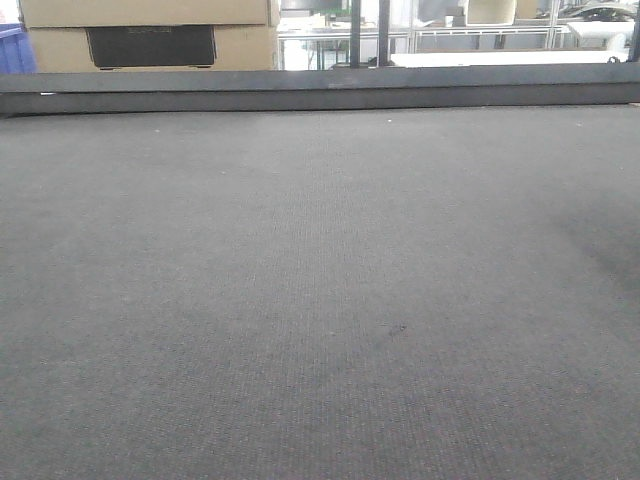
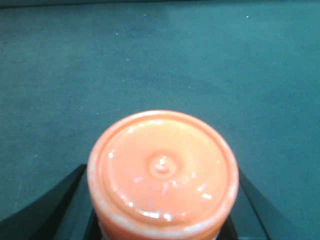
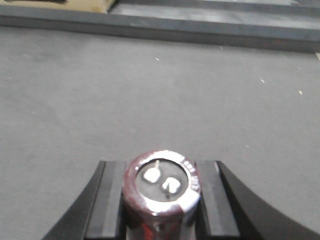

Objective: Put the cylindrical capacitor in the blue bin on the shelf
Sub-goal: 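Lift both held cylinders off the table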

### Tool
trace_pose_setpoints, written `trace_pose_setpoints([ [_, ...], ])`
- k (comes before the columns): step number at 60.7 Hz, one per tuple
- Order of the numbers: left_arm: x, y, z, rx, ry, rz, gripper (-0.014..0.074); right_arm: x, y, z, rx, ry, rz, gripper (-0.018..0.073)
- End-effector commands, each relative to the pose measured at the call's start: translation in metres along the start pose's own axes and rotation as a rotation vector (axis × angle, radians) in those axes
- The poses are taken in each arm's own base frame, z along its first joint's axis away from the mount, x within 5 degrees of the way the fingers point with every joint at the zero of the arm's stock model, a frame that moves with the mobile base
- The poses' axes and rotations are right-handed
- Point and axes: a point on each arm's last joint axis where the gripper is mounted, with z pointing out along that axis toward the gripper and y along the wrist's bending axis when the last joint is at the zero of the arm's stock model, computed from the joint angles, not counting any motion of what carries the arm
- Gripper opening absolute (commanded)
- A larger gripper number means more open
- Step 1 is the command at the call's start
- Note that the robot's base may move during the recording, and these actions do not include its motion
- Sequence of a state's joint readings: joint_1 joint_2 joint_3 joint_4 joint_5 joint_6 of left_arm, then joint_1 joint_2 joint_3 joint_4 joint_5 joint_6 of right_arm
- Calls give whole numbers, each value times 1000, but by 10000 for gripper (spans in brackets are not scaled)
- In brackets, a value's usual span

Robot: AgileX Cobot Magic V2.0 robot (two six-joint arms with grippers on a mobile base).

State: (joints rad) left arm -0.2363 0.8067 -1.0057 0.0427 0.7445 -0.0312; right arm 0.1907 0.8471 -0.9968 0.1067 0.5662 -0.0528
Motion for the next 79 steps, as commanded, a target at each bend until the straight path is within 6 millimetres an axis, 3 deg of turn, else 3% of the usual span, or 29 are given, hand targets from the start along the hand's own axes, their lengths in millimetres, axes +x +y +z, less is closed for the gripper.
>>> trace_pose_setpoints([
  [1,4,0,-13,-3,-19,2,-111,-5,2,-13,-5,-44,-3,-154],
  [16,9,2,-27,-20,-17,-32,-111,-6,3,-33,-9,-87,-7,-154],
  [79,9,3,-26,-22,-28,-28,-111,-5,3,-33,-9,-83,-7,-154],
])
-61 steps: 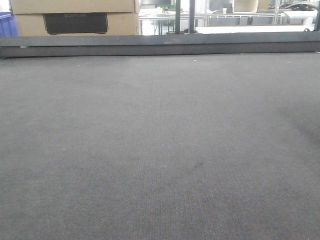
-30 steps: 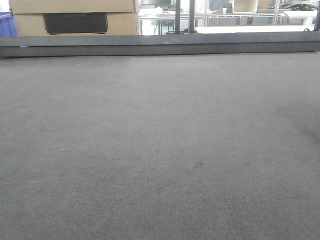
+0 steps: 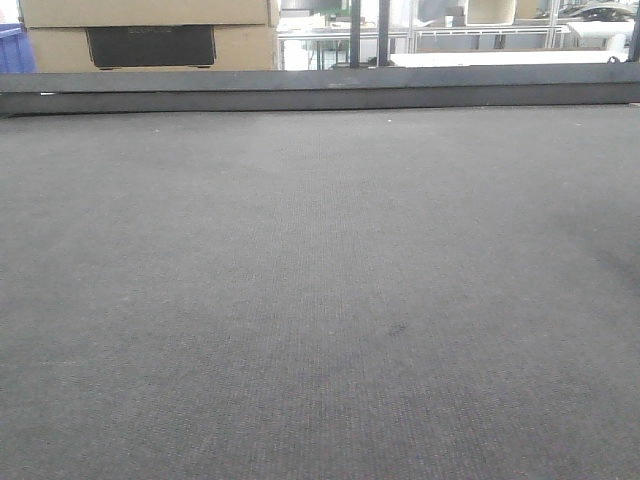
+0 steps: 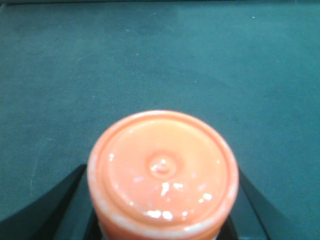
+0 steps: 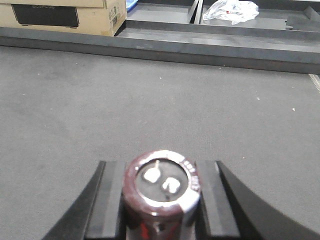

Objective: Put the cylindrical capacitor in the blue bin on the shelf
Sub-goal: 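Lift both held cylinders off the table, then drive the base away from the table toward the bin shelf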

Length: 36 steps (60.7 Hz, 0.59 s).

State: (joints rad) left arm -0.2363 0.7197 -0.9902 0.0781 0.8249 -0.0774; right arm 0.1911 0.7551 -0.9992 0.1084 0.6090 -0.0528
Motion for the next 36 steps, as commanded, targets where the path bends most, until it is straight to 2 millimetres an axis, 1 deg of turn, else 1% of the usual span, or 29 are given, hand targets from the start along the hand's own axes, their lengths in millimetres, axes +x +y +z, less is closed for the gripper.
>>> trace_pose_setpoints([
  [1,-3,-1,-2,7,-36,-5,-111,-4,1,-3,-2,-31,-2,-154],
  [36,-3,-1,-2,7,-36,-5,-111,-4,1,-3,-2,-31,-2,-154],
])
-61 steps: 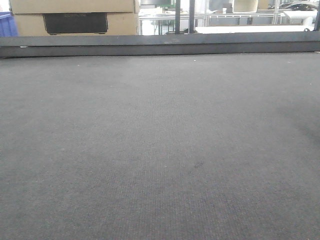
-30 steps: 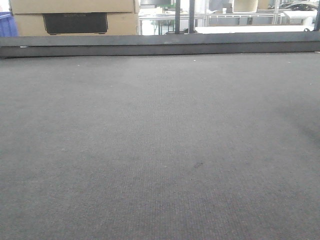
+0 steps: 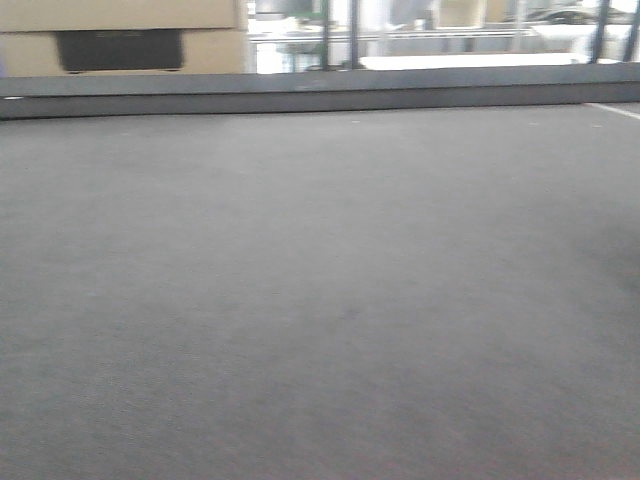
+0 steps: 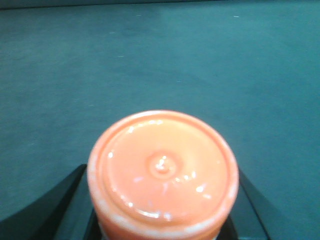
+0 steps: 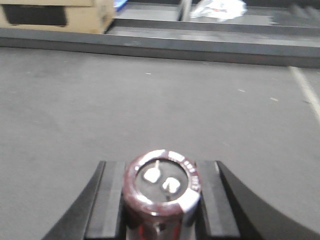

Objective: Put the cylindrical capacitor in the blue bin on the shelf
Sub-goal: 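Drive the base away from the table toward the bin shelf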

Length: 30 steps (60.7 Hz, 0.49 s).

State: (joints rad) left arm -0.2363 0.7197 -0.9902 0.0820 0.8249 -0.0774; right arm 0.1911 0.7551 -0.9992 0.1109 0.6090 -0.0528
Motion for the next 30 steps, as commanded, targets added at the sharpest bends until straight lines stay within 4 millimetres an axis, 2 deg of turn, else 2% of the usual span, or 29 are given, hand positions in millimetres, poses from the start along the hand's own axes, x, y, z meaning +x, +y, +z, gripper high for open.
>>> trace_pose_setpoints([
  [1,-3,-1,-2,10,-35,-7,-111,-4,0,-3,0,-31,-4,-154],
  [30,-3,-1,-2,10,-35,-7,-111,-4,0,-3,0,-33,-5,-154],
])
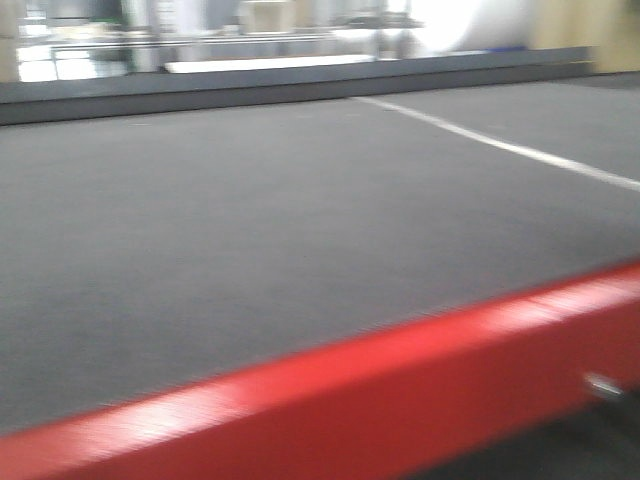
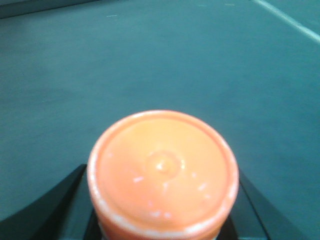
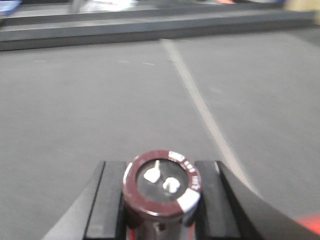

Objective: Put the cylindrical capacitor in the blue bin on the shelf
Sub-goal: 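Drive the base away from the table toward the bin shelf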

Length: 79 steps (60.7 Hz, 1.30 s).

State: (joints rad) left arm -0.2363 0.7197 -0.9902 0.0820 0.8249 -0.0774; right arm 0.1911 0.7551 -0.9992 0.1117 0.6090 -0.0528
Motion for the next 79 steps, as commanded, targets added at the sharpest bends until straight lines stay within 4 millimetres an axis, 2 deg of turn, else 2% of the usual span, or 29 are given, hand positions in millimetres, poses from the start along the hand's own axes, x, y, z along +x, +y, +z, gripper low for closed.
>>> trace_pose_setpoints([
  [1,-3,-1,-2,10,-35,-7,-111,-4,0,-3,0,-33,-5,-154],
  [79,-3,-1,-2,10,-35,-7,-111,-4,0,-3,0,-33,-5,-154],
])
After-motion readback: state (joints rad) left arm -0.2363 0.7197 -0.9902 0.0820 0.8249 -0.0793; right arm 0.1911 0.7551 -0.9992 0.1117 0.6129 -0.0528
